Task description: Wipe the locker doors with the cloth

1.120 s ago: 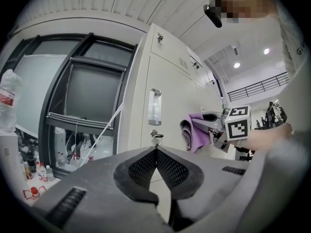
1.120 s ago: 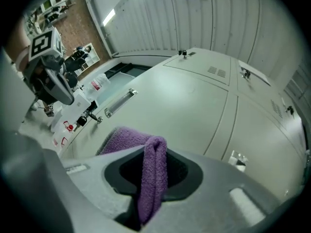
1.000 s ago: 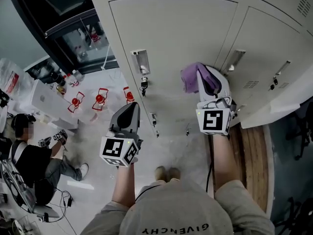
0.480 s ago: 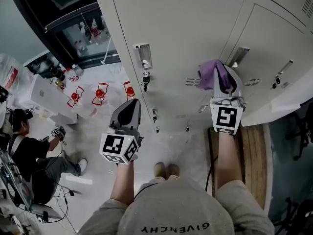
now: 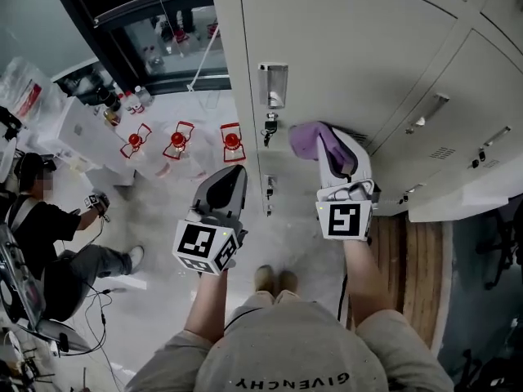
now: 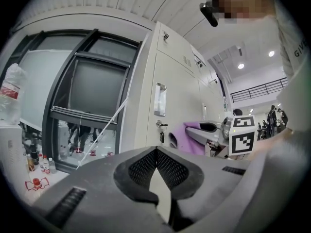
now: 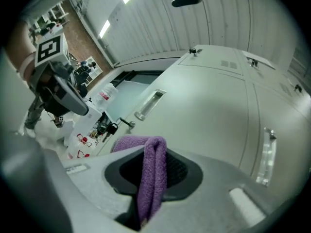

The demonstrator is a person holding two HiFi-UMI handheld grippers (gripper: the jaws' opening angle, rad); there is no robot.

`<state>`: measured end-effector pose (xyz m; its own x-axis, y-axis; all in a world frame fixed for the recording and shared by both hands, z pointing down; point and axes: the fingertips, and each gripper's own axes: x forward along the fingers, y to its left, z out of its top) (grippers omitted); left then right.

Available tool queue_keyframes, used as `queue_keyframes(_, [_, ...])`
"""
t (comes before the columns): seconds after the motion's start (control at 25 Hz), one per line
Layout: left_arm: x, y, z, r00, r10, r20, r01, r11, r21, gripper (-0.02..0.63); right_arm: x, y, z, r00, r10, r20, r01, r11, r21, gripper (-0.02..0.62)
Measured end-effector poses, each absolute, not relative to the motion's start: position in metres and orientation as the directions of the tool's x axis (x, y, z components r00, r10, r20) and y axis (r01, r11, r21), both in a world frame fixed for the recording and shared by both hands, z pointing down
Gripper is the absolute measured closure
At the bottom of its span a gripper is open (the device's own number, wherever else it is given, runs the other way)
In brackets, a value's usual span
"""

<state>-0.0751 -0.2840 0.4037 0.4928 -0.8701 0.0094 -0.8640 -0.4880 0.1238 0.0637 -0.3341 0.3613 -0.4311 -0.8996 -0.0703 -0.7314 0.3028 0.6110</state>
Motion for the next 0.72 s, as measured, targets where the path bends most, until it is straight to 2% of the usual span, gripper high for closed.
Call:
queue_keyframes(0.44, [-0.128, -0.271, 0.425, 0.387, -0.921, 0.044, -0.915, -0.378, 0.142, 0.607, -0.031, -0.343, 0.391, -0.565, -0.824, -0.049, -0.695, 0.443, 0.566, 0.532])
queue_keyframes(0.72, [-0.142, -0.267, 0.428, 0.355, -0.933, 0.053, -0.927, -0.345, 0.145, 0.607, -0.047, -0.351, 0.391, -0.572, -0.819, -0.04, -0.673, 0.441, 0.595, 0.532])
